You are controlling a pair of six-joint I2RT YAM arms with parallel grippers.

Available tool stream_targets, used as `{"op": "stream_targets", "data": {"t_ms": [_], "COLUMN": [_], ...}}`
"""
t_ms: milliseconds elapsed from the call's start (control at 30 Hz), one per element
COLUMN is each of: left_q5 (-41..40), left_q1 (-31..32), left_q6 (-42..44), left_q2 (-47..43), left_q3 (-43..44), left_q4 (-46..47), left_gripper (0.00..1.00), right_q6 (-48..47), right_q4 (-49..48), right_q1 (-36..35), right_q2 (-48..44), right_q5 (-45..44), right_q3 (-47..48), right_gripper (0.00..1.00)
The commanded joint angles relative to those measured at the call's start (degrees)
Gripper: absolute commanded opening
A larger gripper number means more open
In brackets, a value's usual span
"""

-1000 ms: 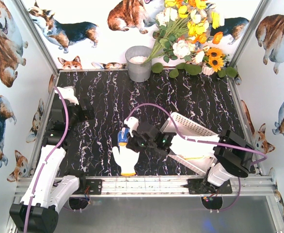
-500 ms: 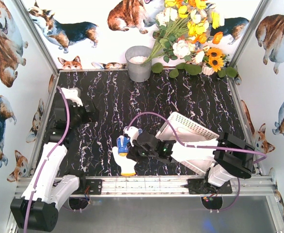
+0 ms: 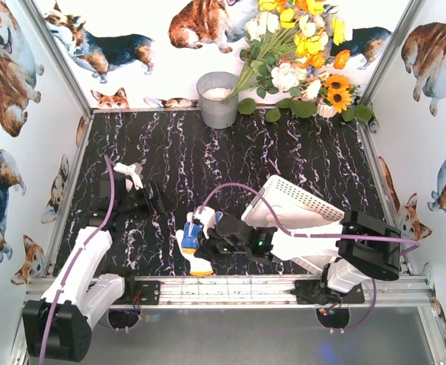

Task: Put the gloves into the storage basket
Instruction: Pair the glove with the glove.

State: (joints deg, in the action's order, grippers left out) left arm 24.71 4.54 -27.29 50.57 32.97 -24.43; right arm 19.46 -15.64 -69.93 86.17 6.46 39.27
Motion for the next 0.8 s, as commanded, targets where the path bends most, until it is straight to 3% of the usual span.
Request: {"op": "stream_targets", "data": {"t_ms": [0,467,633,767], "left_q5": [3.9,5.0,3.4,-1.1], "left_q1": [-0.5,3.8,7.5,12.9], "left_q6": [-2.0,-8.2,-8.9,-7.8], "left_q2": [0.8,4.6,6.9,10.0], "left_q3": [-0.6,-7.1,-7.7,-6.0], "left_q4": [0.6,7.7,11.0,11.8], "left_gripper": [0.82,0.6,0.56,0.53], "right_q6": [-0.9,0.3,1.0,1.9], "right_q4": [-5.1,4.3,10.2,12.0], "right_q1": [-1.0,-1.5,-1.5,-1.5], "right_q2": [-1.7,-5.1,-7.5,-9.3], "right_q5": [2.7,2.0,0.9,0.1], "right_q3": [-0.7,-2.6,-2.2,-2.9], "right_gripper": [0.0,0.01,0.16,0.36]}}
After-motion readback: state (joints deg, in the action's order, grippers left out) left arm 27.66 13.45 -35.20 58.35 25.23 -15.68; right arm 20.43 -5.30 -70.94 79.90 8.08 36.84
